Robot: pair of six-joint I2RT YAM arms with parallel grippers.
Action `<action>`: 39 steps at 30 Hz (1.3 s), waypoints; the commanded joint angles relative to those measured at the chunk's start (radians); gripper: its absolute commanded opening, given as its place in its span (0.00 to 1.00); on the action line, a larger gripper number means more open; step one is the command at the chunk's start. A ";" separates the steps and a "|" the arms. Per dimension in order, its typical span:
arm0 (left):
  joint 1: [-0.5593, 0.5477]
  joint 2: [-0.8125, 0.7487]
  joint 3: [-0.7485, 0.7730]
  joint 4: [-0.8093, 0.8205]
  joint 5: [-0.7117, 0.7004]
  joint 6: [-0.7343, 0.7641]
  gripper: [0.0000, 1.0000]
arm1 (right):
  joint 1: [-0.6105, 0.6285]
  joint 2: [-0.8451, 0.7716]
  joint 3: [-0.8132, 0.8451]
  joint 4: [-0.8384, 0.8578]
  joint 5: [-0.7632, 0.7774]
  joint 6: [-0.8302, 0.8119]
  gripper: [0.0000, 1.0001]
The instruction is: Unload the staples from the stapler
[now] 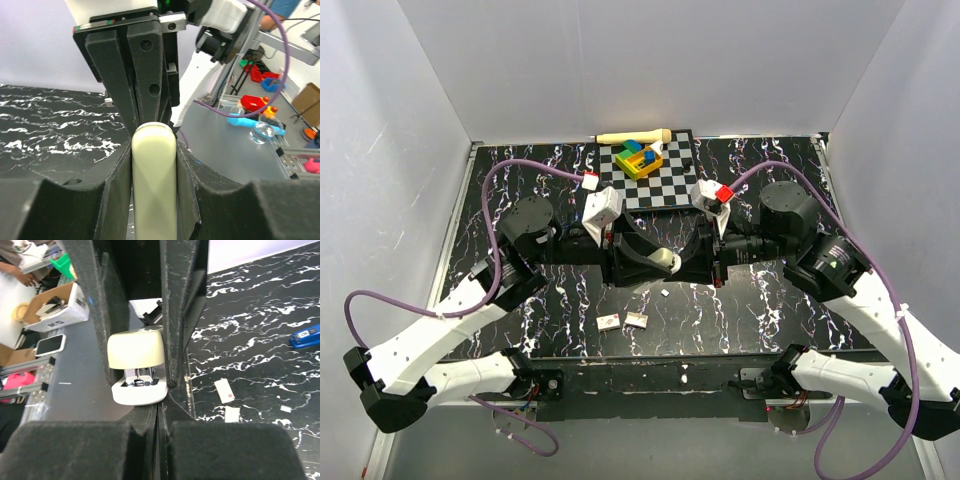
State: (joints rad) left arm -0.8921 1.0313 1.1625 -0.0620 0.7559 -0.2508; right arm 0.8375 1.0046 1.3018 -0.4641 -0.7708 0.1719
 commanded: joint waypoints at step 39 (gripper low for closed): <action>0.468 0.246 0.086 -0.364 -0.920 0.045 0.00 | 0.011 -0.015 -0.340 0.151 0.443 0.127 0.01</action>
State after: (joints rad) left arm -0.5186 1.2655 1.2499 -0.4423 -0.1684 -0.1909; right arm 0.8490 0.9852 0.9989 -0.3985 -0.3012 0.2527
